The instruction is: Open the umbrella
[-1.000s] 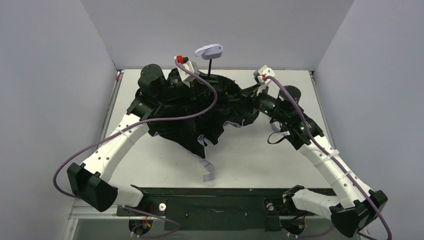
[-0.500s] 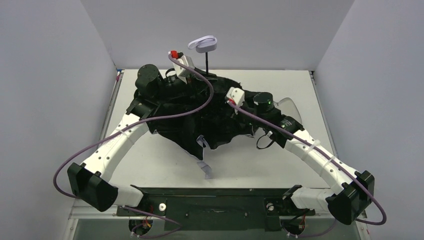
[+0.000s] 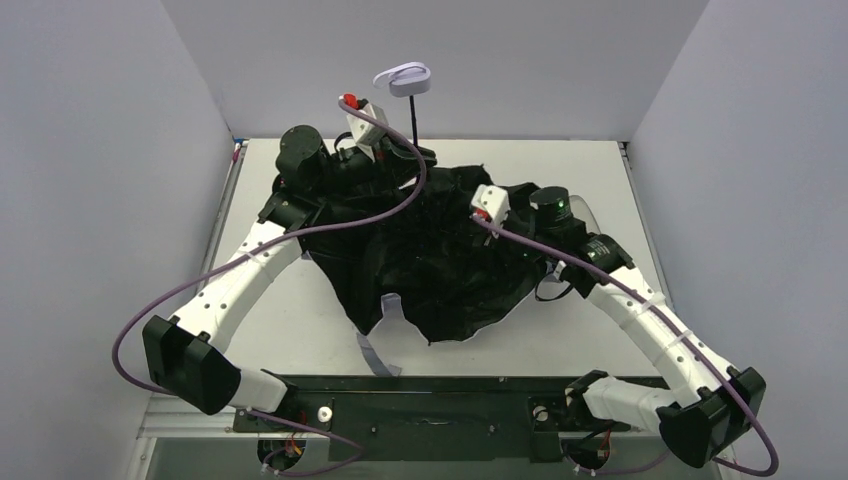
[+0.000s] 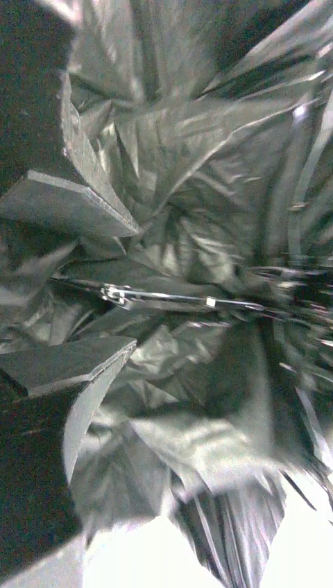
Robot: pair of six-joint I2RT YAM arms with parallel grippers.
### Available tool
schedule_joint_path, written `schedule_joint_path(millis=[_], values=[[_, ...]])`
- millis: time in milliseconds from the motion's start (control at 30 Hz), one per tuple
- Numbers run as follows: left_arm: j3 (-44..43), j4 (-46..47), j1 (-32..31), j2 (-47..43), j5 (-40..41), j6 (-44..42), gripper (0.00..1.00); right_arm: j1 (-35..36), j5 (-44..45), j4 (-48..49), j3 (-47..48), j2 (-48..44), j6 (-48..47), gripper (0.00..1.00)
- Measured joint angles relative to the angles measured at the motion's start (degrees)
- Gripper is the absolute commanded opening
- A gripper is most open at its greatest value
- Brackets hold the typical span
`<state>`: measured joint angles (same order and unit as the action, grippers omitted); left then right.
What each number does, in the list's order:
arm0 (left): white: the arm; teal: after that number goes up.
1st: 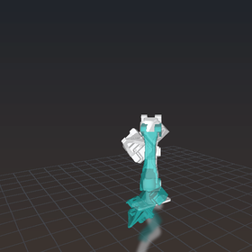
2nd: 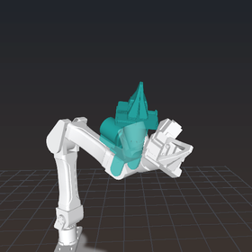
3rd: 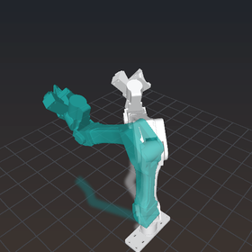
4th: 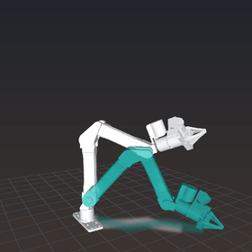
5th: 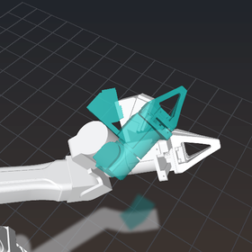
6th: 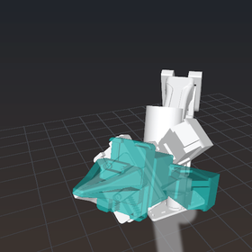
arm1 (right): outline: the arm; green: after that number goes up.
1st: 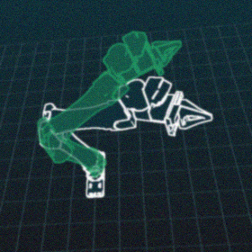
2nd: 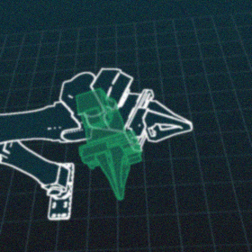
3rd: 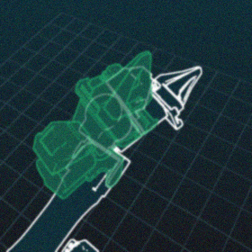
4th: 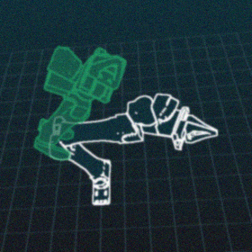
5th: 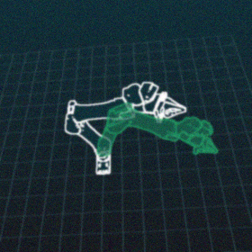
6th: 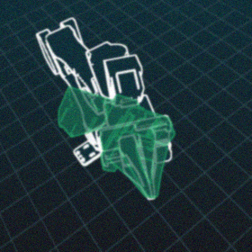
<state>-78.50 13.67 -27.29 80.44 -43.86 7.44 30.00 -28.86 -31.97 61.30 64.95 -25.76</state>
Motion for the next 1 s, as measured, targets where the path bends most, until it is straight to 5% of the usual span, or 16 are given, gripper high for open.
schedule_joint_path(millis=[333,567,1000], values=[[-0.09,0.35,-3.06,-0.02,0.02,-2.12,0.00,-1.90,-0.66,18.05,7.26,-0.83,24.33,0.30],[-0.66,-0.13,-3.41,-0.02,0.04,-2.19,0.00,-2.49,0.98,24.02,5.66,8.09,30.75,0.29],[-1.01,-1.25,-2.62,-0.07,-0.15,-3.39,0.00,-11.26,0.33,15.32,2.08,10.47,21.03,0.59]])
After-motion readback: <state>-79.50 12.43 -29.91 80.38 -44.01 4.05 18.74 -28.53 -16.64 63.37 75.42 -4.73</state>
